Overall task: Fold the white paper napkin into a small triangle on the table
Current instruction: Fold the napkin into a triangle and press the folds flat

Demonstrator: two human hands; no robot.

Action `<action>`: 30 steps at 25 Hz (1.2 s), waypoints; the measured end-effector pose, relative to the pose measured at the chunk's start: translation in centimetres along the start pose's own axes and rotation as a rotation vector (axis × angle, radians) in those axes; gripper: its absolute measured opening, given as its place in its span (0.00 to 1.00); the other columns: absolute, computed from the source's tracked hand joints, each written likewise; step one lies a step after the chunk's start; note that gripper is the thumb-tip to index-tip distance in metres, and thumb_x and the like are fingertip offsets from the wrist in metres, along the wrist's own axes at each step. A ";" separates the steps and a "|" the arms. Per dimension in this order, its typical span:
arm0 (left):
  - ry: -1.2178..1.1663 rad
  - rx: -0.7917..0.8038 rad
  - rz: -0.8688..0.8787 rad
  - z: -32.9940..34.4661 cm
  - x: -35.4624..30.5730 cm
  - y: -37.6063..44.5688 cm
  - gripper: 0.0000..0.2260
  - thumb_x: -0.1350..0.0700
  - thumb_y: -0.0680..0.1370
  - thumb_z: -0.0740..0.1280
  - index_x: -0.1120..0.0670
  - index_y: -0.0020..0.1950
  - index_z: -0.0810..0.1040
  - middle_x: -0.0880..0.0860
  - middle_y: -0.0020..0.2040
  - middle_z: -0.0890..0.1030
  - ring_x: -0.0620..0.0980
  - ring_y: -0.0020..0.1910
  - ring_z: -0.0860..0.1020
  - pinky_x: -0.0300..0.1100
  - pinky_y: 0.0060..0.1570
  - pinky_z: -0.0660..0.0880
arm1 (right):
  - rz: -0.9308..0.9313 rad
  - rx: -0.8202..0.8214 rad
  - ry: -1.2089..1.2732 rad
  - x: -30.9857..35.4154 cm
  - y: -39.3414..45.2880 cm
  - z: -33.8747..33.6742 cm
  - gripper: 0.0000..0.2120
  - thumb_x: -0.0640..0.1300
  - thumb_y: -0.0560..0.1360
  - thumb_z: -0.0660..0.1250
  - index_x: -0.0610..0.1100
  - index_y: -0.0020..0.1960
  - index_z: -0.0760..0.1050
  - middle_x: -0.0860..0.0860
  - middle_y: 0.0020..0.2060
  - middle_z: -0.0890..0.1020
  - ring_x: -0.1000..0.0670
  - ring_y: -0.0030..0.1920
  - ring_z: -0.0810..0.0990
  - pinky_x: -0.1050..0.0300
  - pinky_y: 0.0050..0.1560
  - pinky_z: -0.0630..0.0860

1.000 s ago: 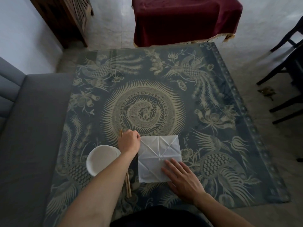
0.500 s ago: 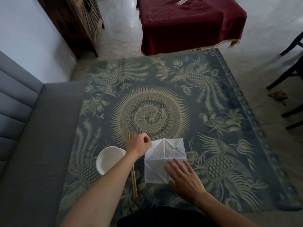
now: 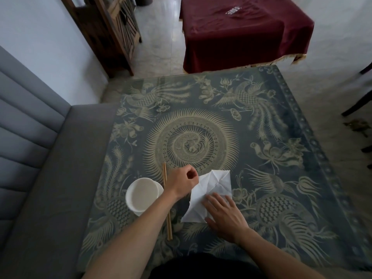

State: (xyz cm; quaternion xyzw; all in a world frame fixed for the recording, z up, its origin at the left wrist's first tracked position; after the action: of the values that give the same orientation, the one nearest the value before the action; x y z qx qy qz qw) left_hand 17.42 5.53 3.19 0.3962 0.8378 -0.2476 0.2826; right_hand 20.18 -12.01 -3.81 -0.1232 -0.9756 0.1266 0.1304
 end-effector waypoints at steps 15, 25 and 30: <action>0.094 0.172 0.100 8.1 -4.4 -4.4 0.02 0.53 0.74 0.68 0.49 0.43 0.78 0.44 0.41 0.80 0.44 0.41 0.78 0.45 0.42 0.78 | -0.071 -0.350 0.047 -3.5 -7.8 -0.1 0.15 0.49 0.74 0.66 0.48 0.60 0.78 0.50 0.58 0.81 0.47 0.59 0.78 0.50 0.54 0.76; 0.158 0.211 0.016 12.9 -4.4 -5.0 0.03 0.51 0.74 0.70 0.49 0.43 0.80 0.47 0.44 0.83 0.47 0.43 0.79 0.45 0.44 0.77 | -0.047 -0.305 0.066 -3.7 -9.2 0.1 0.19 0.49 0.75 0.64 0.51 0.66 0.73 0.50 0.65 0.77 0.46 0.66 0.73 0.49 0.60 0.73; 0.135 0.249 0.048 14.0 -4.2 -5.9 0.06 0.48 0.75 0.71 0.47 0.49 0.81 0.45 0.48 0.81 0.44 0.45 0.78 0.42 0.44 0.75 | 0.051 -0.307 0.102 -5.9 -9.9 -0.5 0.17 0.46 0.72 0.67 0.51 0.61 0.77 0.52 0.60 0.80 0.47 0.60 0.77 0.50 0.54 0.75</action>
State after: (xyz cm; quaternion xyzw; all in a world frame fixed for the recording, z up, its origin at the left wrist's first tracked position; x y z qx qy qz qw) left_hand 18.77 -8.89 -2.91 0.4640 0.8080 -0.3153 0.1802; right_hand 23.82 -22.83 -1.93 -0.1727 -0.9721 -0.0271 0.1562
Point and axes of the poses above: each hand's wrist, its own y-axis towards the middle knuckle, its own z-axis out of the palm, x = y × z, the point moved 7 cm from there along y, towards the middle knuckle
